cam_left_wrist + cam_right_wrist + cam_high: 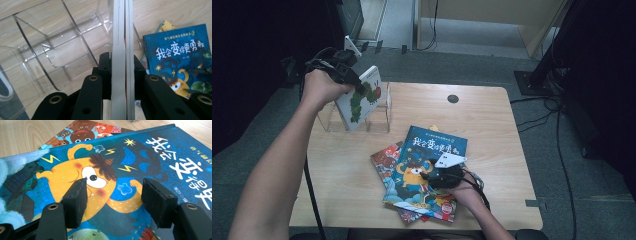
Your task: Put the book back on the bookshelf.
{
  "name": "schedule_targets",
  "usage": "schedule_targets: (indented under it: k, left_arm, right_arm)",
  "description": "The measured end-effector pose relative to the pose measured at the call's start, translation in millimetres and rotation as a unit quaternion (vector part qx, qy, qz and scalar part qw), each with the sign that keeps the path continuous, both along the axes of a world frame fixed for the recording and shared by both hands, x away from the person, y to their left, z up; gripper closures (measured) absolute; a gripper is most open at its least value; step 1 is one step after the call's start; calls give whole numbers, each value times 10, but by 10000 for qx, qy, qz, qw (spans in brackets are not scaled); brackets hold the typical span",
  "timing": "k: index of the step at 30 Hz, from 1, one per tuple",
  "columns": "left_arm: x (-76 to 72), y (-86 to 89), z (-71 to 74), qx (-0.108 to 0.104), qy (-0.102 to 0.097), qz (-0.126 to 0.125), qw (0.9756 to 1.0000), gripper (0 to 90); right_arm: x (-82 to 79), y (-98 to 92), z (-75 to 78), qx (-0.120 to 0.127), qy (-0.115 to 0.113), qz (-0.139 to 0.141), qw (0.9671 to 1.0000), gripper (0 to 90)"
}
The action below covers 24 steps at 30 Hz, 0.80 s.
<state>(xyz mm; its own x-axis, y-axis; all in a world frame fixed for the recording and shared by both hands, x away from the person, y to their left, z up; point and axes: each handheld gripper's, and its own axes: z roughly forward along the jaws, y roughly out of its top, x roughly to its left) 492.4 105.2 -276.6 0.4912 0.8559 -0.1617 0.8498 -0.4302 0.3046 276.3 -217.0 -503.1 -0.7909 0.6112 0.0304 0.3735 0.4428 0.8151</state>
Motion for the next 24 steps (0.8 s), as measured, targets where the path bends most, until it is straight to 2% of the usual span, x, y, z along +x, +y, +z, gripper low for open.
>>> schedule_targets:
  k: [14,16,20,24]
  left_arm:
    - [240,-148,-240,128,54,153,9998,776]
    - [269,-156,-286,96,93,205,9997,776]
    - [322,-183,-381,177,141,252,9994,776]
    - [354,-199,-467,143,135,294,9994,776]
  right_arm:
    - [2,-2,0,6,2,12,10000,380]
    - [0,-2,1,10,18,7,10000,380]
    - [2,-3,1,22,27,12,10000,381]
    - [3,-3,0,26,24,11,10000,381]
